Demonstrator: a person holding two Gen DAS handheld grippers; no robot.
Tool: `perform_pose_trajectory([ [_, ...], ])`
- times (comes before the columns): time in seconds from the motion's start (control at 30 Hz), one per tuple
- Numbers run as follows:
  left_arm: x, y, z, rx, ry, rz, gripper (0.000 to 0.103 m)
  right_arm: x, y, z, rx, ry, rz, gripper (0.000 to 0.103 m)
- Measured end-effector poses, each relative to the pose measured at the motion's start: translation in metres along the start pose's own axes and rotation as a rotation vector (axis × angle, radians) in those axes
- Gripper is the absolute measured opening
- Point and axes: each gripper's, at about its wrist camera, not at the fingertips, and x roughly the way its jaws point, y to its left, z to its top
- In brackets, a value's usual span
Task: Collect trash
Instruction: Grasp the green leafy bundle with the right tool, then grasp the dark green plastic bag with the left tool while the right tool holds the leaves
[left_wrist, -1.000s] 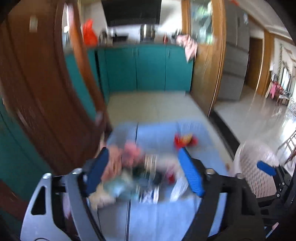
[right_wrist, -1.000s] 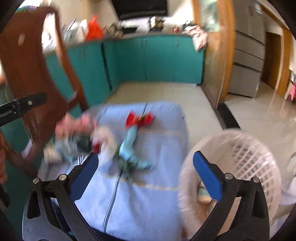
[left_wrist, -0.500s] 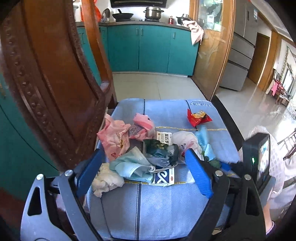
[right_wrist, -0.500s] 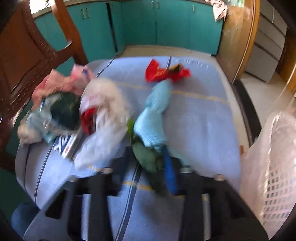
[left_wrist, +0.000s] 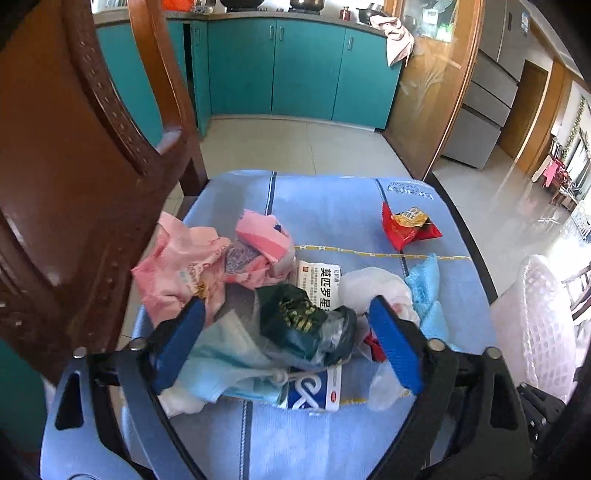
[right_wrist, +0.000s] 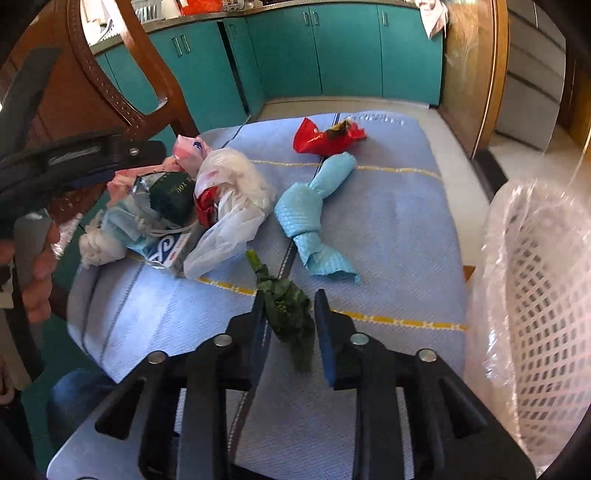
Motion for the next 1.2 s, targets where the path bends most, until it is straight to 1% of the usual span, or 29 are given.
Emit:
perform_pose_trajectory([
  [0.03,0.004,-0.001,-0.001,0.000,0.011,-0.002,0.044,-0.001,0.003,-0.002,-0.010,-0.003,-0.006,0.034],
  [0.07,0.009,-0.003,-0.002,0.005,0.032,-0.015,0.036,-0.002,0.002,-0.005,-0.012,-0.003,-0.005,0.037],
  [0.1,0.011,-0.005,-0.004,0.012,0.034,-0.029,0.031,-0.001,0.002,-0.007,-0.015,0.001,0.004,0.037],
  [0.13,0.011,-0.007,-0.006,0.022,0.024,-0.027,0.029,0.000,0.002,-0.009,-0.017,0.005,0.012,0.037],
  [0.17,0.008,-0.010,-0.008,0.043,0.004,-0.019,0.028,0.001,0.001,-0.012,-0.017,0.008,0.014,0.037],
  [0.23,0.000,-0.012,-0.012,0.057,-0.027,-0.033,0.025,0.002,0.000,-0.014,-0.015,0.013,0.013,0.037],
  [0.37,-0.031,-0.012,-0.020,0.073,-0.102,-0.015,0.025,0.001,-0.003,-0.018,0.011,0.012,0.024,0.037],
  [0.47,-0.048,-0.010,-0.029,0.067,-0.132,-0.015,0.025,-0.002,-0.004,-0.022,0.038,0.003,0.023,0.038],
  [0.53,-0.056,-0.008,-0.039,0.045,-0.143,-0.032,0.025,-0.004,-0.007,-0.025,0.071,0.000,0.037,0.039],
  [0.6,-0.058,-0.004,-0.047,0.027,-0.141,-0.050,0.025,-0.006,-0.010,-0.027,0.095,0.001,0.046,0.039],
  [0.63,-0.060,-0.003,-0.051,0.025,-0.139,-0.055,0.025,-0.007,-0.009,-0.028,0.095,0.001,0.037,0.039],
  [0.77,-0.065,0.003,-0.072,0.037,-0.132,-0.079,0.025,-0.012,-0.007,-0.025,0.083,-0.008,0.004,0.039],
  [0.83,-0.065,0.006,-0.081,0.053,-0.141,-0.076,0.025,-0.014,-0.008,-0.023,0.105,-0.011,0.006,0.039],
  [0.87,-0.064,0.009,-0.085,0.053,-0.133,-0.090,0.025,-0.015,-0.009,-0.021,0.124,-0.014,0.012,0.039],
  [0.93,-0.066,0.018,-0.085,0.025,-0.131,-0.120,0.025,-0.015,-0.007,-0.017,0.139,-0.018,-0.004,0.039],
  [1.03,-0.067,0.023,-0.082,0.020,-0.136,-0.106,0.025,-0.014,0.002,-0.011,0.117,-0.018,-0.033,0.039],
  [1.2,-0.062,0.026,-0.084,0.018,-0.112,-0.125,0.026,-0.013,0.012,-0.006,0.087,-0.025,-0.056,0.039],
])
